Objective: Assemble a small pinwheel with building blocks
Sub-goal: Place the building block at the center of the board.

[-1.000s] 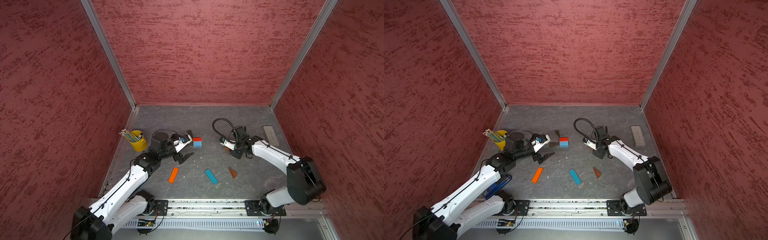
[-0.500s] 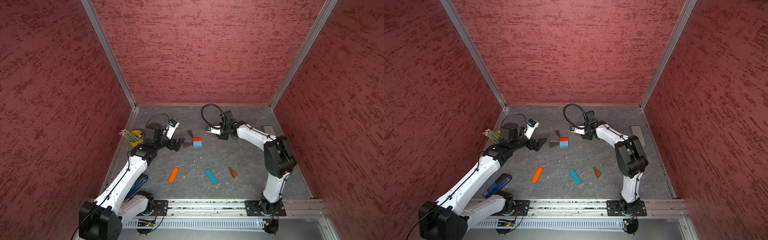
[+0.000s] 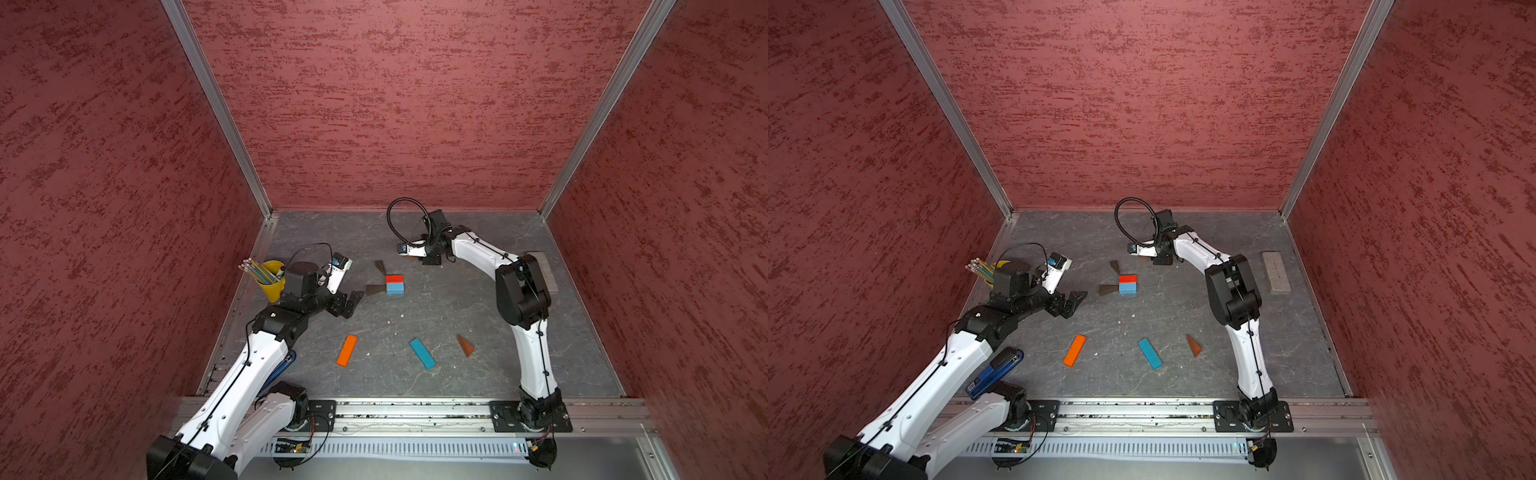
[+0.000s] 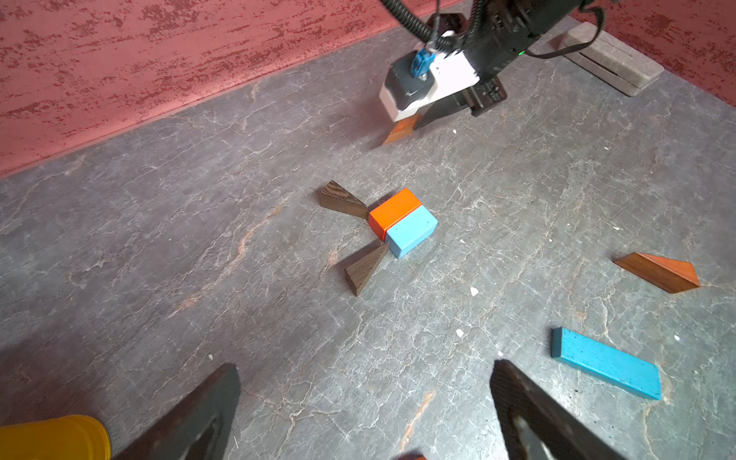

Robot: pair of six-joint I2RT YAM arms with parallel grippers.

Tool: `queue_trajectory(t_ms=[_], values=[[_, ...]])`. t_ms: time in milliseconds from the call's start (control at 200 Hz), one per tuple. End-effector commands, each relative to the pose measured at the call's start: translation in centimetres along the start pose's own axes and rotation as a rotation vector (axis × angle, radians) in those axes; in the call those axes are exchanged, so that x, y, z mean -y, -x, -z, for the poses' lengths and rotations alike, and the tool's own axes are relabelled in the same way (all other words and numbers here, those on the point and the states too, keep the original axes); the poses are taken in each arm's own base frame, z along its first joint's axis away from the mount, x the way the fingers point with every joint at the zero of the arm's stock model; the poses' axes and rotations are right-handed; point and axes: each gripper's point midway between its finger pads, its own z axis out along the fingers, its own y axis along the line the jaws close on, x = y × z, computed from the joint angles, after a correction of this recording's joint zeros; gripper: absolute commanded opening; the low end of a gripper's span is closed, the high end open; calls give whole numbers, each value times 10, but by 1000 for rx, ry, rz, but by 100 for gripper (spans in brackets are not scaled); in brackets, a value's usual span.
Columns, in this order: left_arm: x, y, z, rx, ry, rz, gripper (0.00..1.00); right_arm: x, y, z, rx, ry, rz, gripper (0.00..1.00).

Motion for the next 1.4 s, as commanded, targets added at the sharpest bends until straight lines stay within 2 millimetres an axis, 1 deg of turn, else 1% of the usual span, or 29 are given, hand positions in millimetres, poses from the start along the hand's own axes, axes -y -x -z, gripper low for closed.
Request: queue_trajectory(t_ms=[0, 331, 711, 1012, 1253, 1393], values=[[2, -2, 1, -1, -22, -16, 100, -11, 10, -3, 24, 58, 195, 25], [1, 1, 3, 23, -33, -10, 100, -19, 19, -12, 31, 96, 224, 25], [3, 3, 3, 34, -44, -10, 100, -24, 18, -15, 10, 105, 236, 27], [5, 3, 3, 36, -56, -10, 100, -21, 15, -17, -7, 82, 243, 33], [6, 3, 3, 37, -62, -10, 100, -17, 17, -17, 2, 64, 237, 38], [7, 3, 3, 39, -68, -11, 100, -15, 20, -12, 11, 48, 225, 40]])
